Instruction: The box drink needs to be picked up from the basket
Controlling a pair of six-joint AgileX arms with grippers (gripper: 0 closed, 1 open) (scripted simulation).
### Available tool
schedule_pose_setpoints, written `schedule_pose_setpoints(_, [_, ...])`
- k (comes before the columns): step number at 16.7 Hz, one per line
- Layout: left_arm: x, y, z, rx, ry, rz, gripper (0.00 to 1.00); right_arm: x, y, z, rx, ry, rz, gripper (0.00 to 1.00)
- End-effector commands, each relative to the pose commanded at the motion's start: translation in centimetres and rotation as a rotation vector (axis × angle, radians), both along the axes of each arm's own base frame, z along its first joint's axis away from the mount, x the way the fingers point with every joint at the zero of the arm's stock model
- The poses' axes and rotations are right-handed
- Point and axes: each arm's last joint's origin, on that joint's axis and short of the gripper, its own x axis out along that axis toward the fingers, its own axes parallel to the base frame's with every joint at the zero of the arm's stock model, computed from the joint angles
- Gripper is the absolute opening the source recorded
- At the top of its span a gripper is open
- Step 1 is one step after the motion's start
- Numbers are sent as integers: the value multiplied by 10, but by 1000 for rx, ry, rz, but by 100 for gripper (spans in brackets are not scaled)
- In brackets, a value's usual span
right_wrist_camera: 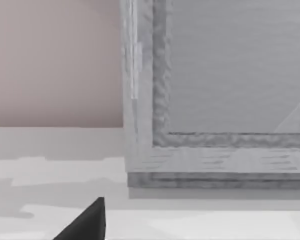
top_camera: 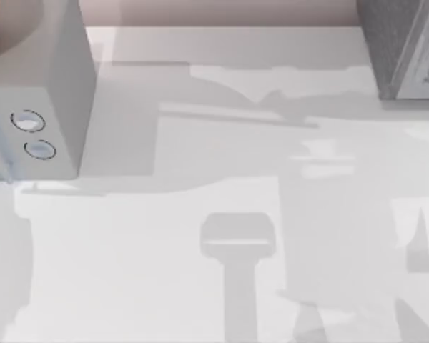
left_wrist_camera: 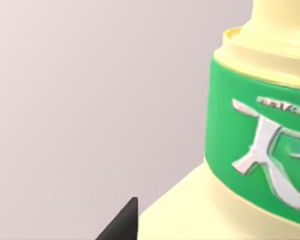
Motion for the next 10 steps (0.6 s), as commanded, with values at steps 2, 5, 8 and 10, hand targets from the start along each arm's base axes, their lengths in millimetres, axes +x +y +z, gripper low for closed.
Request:
schedule_pose_setpoints(2, [-8,-4,-1,-2,3,0,0,0,0,0,0,0,0,100])
schedule_pose_setpoints(5, [-31,-16,-6,-7,10,-2,0,0,0,0,0,0,0,100])
schedule_pose_setpoints(8, [-68,-31,-12,-8,2,-2,0,0,0,0,0,0,0,100])
schedule_pose_setpoints(10, [-96,-42,-23,-9,0,-2,0,0,0,0,0,0,0,100])
